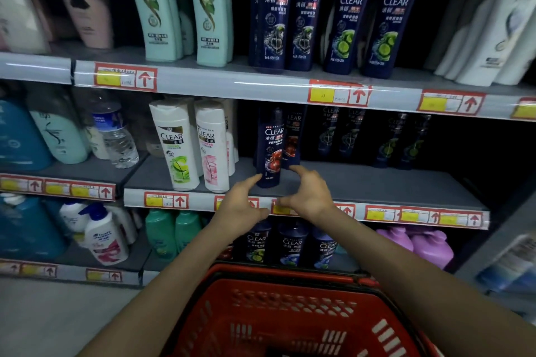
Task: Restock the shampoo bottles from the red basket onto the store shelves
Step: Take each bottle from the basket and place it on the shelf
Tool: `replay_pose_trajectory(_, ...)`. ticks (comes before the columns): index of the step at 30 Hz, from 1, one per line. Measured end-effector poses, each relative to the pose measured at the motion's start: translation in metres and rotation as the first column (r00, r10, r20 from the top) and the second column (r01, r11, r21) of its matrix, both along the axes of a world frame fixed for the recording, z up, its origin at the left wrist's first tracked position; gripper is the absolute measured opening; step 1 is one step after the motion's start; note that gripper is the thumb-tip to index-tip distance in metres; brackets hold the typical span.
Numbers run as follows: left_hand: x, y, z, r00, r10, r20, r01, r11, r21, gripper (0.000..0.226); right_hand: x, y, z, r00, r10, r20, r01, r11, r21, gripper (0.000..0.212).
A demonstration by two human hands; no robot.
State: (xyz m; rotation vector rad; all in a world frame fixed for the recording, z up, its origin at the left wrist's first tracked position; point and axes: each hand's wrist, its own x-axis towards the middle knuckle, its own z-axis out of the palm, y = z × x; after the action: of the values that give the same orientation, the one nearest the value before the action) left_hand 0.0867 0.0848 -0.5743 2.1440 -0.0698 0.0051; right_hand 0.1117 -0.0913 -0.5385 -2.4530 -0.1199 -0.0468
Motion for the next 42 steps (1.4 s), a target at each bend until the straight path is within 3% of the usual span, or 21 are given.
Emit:
replay_pose_trajectory(4, -0.035, 0.006, 0.005, 0.995, -0.02, 0.101, -0.002, 0.977, 0.214, 0.081, -0.032, -0.022, 0.006, 0.996, 0.076, -0.042, -0.081, 0.988, -0.129, 0.113)
replay_pose_trajectory(8, -0.073, 0.01, 0.012, 0.989, -0.062, 0.133, -0.001, 0.904, 0.427, 0.091, -0.064, -0.044, -0.001, 0.989, 0.108, -0.103, -0.132, 0.953, -0.272, 0.135)
replay_pose_trajectory(15, -0.119, 0.004, -0.017, 0.989, -0.15, -0.004, 0.129, 0.838, 0.531, 0.089, -0.142, -0.09, -0.035, 0.96, 0.19, -0.205, -0.259, 0.878, -0.402, 0.137)
replay_pose_trajectory(20, -0.141, 0.002, -0.059, 0.97, -0.217, -0.108, 0.238, 0.773, 0.589, 0.083, -0.189, -0.122, -0.085, 0.906, 0.24, -0.349, -0.398, 0.764, -0.508, 0.131)
replay_pose_trajectory(26, -0.162, 0.01, -0.106, 0.919, -0.263, -0.292, 0.392, 0.556, 0.733, 0.079, -0.223, -0.146, -0.135, 0.824, 0.24, -0.513, -0.547, 0.574, -0.61, 0.118)
replay_pose_trajectory(30, -0.178, 0.025, -0.132, 0.869, -0.22, -0.442, 0.494, 0.39, 0.777, 0.075, -0.238, -0.16, -0.152, 0.765, 0.239, -0.599, -0.612, 0.56, -0.559, 0.103)
replay_pose_trajectory(36, -0.198, 0.032, -0.162, 0.793, -0.224, -0.566, 0.582, 0.006, 0.813, 0.065, -0.246, -0.172, -0.17, 0.736, 0.181, -0.652, -0.647, 0.473, -0.598, 0.087)
replay_pose_trajectory(42, -0.195, 0.024, -0.162, 0.806, -0.254, -0.535, 0.55, -0.013, 0.835, 0.05, -0.246, -0.177, -0.169, 0.734, 0.131, -0.666, -0.651, 0.414, -0.636, 0.07)
